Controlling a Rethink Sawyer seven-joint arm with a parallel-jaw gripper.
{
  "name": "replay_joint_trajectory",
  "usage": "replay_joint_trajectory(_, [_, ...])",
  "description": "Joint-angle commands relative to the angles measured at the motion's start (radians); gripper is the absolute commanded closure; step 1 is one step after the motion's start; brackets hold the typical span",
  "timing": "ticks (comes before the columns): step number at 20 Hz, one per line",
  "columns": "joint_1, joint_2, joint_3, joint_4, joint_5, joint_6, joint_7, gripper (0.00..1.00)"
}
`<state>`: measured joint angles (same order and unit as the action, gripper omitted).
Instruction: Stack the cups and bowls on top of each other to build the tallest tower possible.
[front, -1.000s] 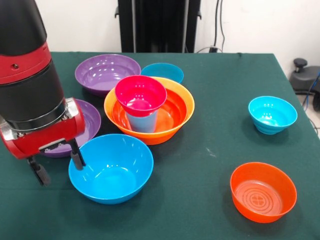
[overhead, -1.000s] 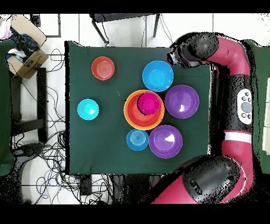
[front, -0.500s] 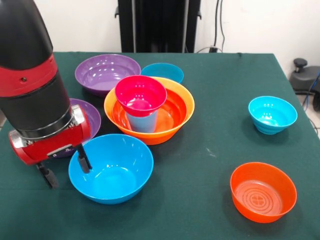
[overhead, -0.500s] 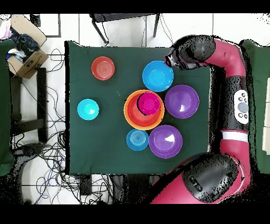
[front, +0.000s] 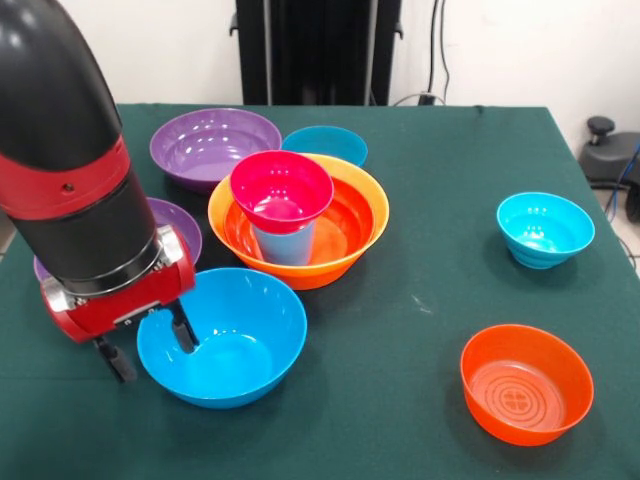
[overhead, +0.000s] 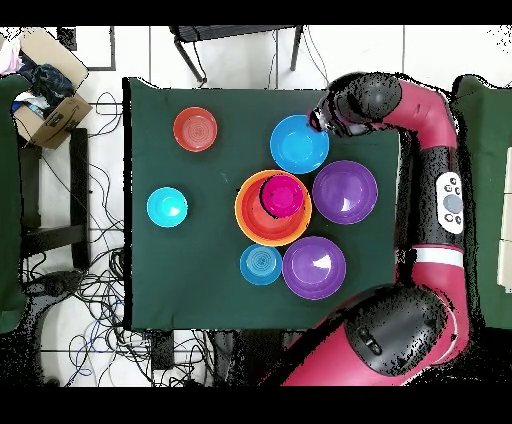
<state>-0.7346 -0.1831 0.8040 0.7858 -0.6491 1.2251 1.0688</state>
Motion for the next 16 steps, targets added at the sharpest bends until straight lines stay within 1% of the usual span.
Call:
replay_joint_trajectory(1, [0.021,0.024,-0.041,-0.061,-0.081,-0.003,-0.297,0.00])
replay_joint_trajectory(11, [0.028,0.045,-0.038,-0.069,-0.085,-0.013,-0.305,0.00])
replay_joint_trajectory(16, [0.034,0.082,-0.028,-0.103,-0.096,-0.010,-0.344,0.00])
